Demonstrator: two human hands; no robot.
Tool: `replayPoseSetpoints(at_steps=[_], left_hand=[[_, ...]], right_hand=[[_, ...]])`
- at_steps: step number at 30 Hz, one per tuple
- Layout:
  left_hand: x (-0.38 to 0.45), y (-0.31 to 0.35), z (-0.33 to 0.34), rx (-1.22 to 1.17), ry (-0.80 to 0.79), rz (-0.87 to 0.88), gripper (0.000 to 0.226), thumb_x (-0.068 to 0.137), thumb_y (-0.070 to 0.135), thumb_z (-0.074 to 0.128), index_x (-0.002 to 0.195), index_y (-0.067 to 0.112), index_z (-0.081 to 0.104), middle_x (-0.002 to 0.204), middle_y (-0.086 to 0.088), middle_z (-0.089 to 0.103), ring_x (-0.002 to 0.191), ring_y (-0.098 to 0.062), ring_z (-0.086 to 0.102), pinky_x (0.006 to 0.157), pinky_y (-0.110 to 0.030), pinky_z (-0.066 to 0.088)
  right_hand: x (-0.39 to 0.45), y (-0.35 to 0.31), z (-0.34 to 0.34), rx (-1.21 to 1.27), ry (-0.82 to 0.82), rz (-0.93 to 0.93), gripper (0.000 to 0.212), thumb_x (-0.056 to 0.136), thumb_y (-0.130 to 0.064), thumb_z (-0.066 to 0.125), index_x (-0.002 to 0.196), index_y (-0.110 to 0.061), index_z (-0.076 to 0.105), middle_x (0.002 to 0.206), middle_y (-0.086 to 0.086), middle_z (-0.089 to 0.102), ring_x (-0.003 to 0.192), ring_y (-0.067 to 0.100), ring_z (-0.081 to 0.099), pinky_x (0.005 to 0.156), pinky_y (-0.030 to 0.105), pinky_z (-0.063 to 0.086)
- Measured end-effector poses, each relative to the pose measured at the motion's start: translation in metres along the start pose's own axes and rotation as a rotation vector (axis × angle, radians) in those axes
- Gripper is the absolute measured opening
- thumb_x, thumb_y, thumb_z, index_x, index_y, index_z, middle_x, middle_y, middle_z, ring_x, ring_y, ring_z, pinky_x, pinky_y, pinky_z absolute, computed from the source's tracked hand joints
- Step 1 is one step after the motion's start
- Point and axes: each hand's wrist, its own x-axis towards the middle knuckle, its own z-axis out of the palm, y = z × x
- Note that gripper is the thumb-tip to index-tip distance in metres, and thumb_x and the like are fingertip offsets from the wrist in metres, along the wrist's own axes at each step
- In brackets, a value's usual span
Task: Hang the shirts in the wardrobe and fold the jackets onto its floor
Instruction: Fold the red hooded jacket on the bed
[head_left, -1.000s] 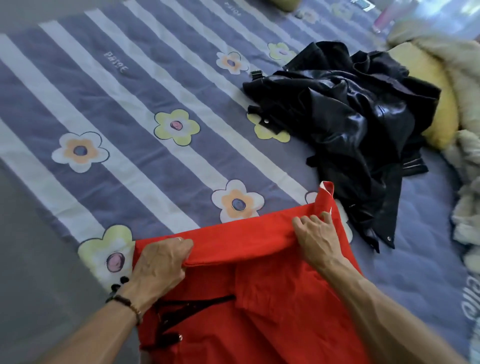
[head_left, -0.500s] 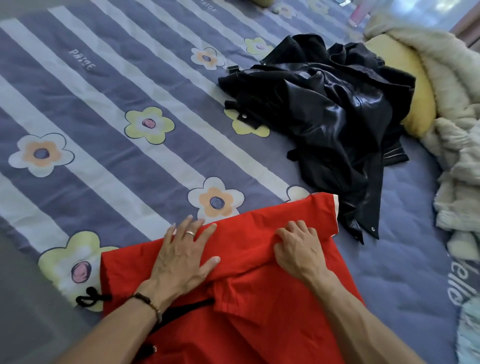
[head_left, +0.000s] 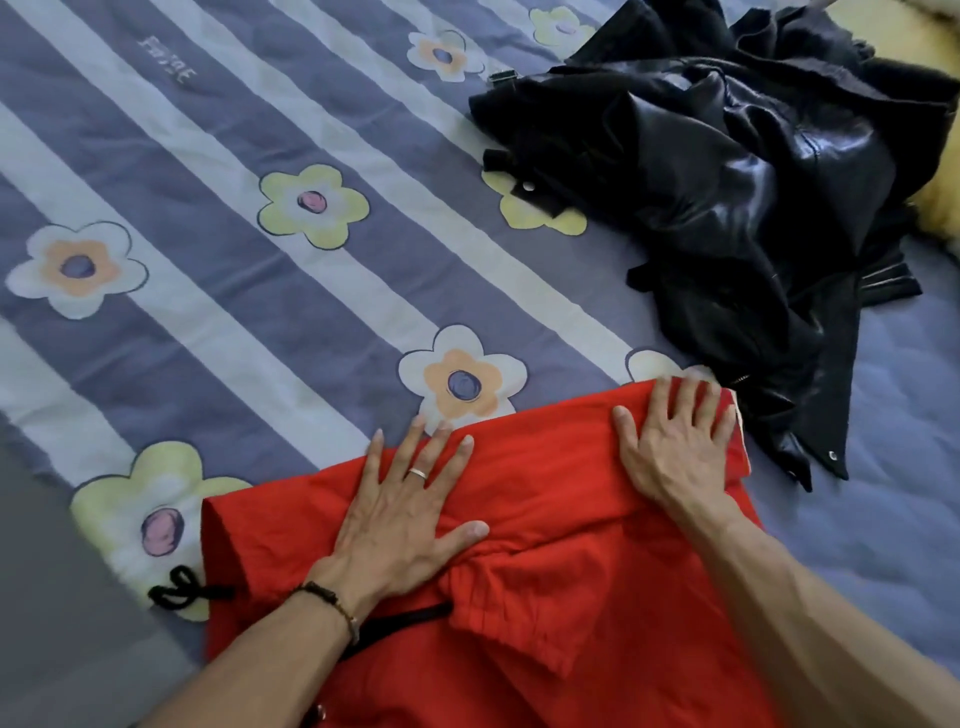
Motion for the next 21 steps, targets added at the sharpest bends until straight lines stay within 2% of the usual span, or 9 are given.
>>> replayPoseSetpoints(at_steps=[3,6,11,13,14,16,17,19,21], left_hand=[[-0.026,-0.013,-0.014,0.031,0.007,-0.221,0.074,0.089,0.068,0.034,0.150,0.026,0.036,0.157,-0.011,0.034,0.148,-0.038,0.018,0.117,-0.060,0.000],[-0.067,-0.044,-0.012,0.034,-0.003,-0.379,0.078,0.089,0.065,0.032,0.153,0.020,0.032,0.158,-0.016,0.028,0.148,-0.036,0.019,0.115,-0.061,0.005],[-0.080,-0.053,-0.015,0.037,0.022,-0.241,0.076,0.090,0.053,0.033,0.148,0.005,0.037,0.155,-0.023,0.031,0.146,-0.035,0.025,0.115,-0.062,0.007],[-0.087,-0.030,-0.023,0.018,0.146,-0.122,0.070,0.089,0.044,0.039,0.145,0.003,0.042,0.152,-0.022,0.037,0.143,-0.037,0.030,0.116,-0.061,0.011],[-0.093,-0.013,-0.025,-0.020,0.195,-0.052,0.067,0.087,0.042,0.042,0.144,0.005,0.045,0.148,-0.020,0.042,0.140,-0.037,0.036,0.115,-0.059,0.018],[-0.110,0.029,-0.029,-0.139,0.232,0.076,0.063,0.084,0.038,0.047,0.139,0.009,0.053,0.133,-0.015,0.053,0.123,-0.033,0.051,0.103,-0.051,0.040],[-0.120,0.057,-0.029,-0.210,0.225,0.139,0.061,0.082,0.036,0.049,0.137,0.010,0.056,0.123,-0.013,0.057,0.109,-0.031,0.057,0.091,-0.046,0.049],[-0.137,0.100,-0.023,-0.305,0.160,0.225,0.059,0.079,0.035,0.050,0.133,0.013,0.060,0.102,-0.006,0.060,0.080,-0.024,0.061,0.065,-0.035,0.053],[-0.153,0.139,-0.011,-0.379,0.066,0.265,0.058,0.079,0.039,0.050,0.131,0.016,0.060,0.087,0.000,0.061,0.061,-0.019,0.061,0.050,-0.028,0.048]], right_hand=[[-0.044,-0.047,0.006,0.083,-0.042,-0.188,0.084,0.088,-0.068,0.006,0.157,-0.020,0.005,0.165,0.009,-0.004,0.150,0.035,-0.011,0.118,0.054,-0.010],[-0.102,-0.101,0.022,0.126,-0.077,-0.286,0.085,0.089,-0.068,0.010,0.157,-0.018,0.007,0.164,0.012,-0.006,0.150,0.038,-0.009,0.119,0.059,-0.005],[-0.169,-0.143,0.020,0.260,-0.183,-0.595,0.073,0.092,-0.060,0.009,0.156,-0.026,0.017,0.165,0.002,-0.003,0.152,0.021,-0.006,0.120,0.051,-0.007],[-0.181,-0.125,0.007,0.444,-0.166,-0.547,0.068,0.094,-0.054,0.017,0.151,-0.021,0.034,0.162,0.007,0.021,0.150,0.020,0.015,0.123,0.043,0.009],[-0.187,-0.108,0.005,0.484,-0.062,-0.493,0.061,0.096,-0.049,0.026,0.146,-0.018,0.044,0.155,0.011,0.036,0.144,0.023,0.031,0.120,0.042,0.022],[-0.201,-0.060,0.010,0.392,0.163,-0.402,0.046,0.096,-0.037,0.040,0.133,-0.015,0.057,0.136,0.012,0.056,0.126,0.026,0.051,0.105,0.041,0.041],[-0.213,-0.026,0.014,0.333,0.190,-0.371,0.041,0.095,-0.033,0.043,0.128,-0.015,0.060,0.130,0.011,0.060,0.119,0.027,0.055,0.098,0.041,0.045],[-0.234,0.032,0.030,0.213,0.169,-0.382,0.036,0.092,-0.027,0.045,0.122,-0.017,0.063,0.121,0.008,0.063,0.110,0.028,0.060,0.088,0.041,0.048],[-0.259,0.086,0.048,0.116,0.115,-0.393,0.037,0.087,-0.025,0.046,0.116,-0.019,0.066,0.117,0.008,0.065,0.104,0.030,0.065,0.081,0.041,0.051]])
